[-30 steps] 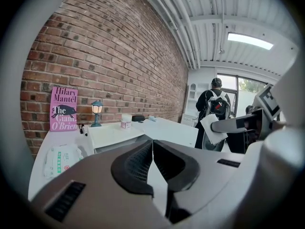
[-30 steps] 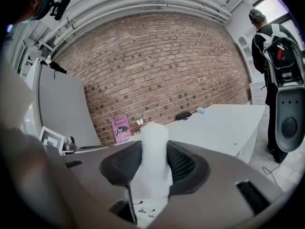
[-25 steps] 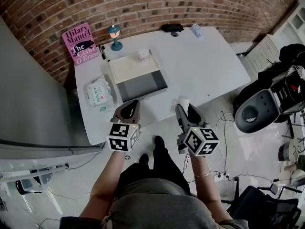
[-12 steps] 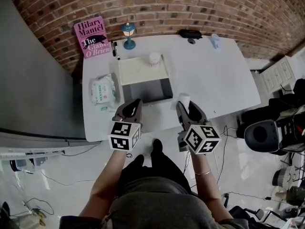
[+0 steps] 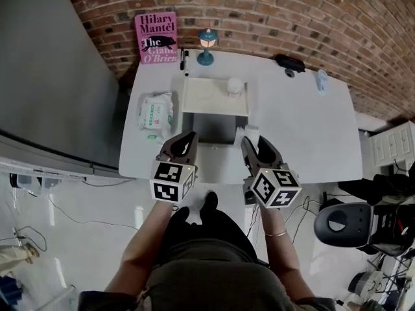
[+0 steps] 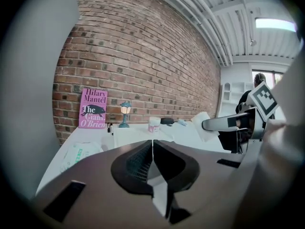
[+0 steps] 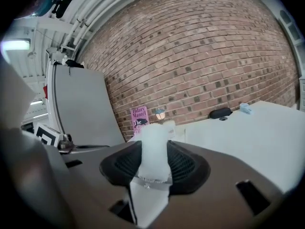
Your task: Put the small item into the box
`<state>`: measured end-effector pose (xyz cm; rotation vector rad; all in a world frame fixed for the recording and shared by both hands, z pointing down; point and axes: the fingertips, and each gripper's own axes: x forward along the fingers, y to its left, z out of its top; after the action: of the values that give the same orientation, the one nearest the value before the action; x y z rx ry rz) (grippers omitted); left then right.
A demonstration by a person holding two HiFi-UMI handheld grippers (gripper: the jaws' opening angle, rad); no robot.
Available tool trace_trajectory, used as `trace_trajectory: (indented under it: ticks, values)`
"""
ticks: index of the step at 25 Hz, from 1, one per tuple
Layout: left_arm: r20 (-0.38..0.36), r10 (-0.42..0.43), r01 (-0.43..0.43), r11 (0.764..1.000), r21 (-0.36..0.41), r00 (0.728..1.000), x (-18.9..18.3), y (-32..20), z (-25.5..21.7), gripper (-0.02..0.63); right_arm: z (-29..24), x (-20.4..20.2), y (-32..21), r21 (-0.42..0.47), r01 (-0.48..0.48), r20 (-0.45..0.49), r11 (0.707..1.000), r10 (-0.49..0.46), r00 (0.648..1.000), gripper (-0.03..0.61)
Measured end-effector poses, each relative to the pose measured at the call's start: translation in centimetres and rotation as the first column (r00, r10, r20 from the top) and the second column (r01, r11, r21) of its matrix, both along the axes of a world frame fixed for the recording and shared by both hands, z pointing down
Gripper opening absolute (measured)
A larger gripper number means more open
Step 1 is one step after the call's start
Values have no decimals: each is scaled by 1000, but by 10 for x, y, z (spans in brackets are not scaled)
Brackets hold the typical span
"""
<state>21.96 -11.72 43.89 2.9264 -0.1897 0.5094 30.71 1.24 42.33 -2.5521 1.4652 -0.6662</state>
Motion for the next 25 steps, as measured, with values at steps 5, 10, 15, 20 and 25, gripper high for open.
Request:
trace_trajectory:
  ticks: [5, 10, 15, 20, 25]
  values:
    - [2, -84, 84, 996, -1, 996, -12, -12, 2, 26, 5, 2, -22, -14, 90, 0, 996, -90, 996, 166]
    - [1, -170, 170, 985, -2, 985, -27, -27, 4, 26, 8, 0, -44, -34, 180, -15, 983, -180, 983, 166]
    - [7, -229, 229, 973, -9, 973, -38, -35, 10, 26, 15, -2, -58, -62, 239, -19, 969, -241, 970, 166]
    - [11, -279, 279, 960, -18, 960, -45, -41, 12, 26, 21, 0, -69, -98, 295, -21, 951, -298, 954, 166]
    - [6, -319, 319, 948, -18, 948, -51, -45, 12, 26, 27, -2, -81, -134, 358, -30, 924, -364, 931, 166]
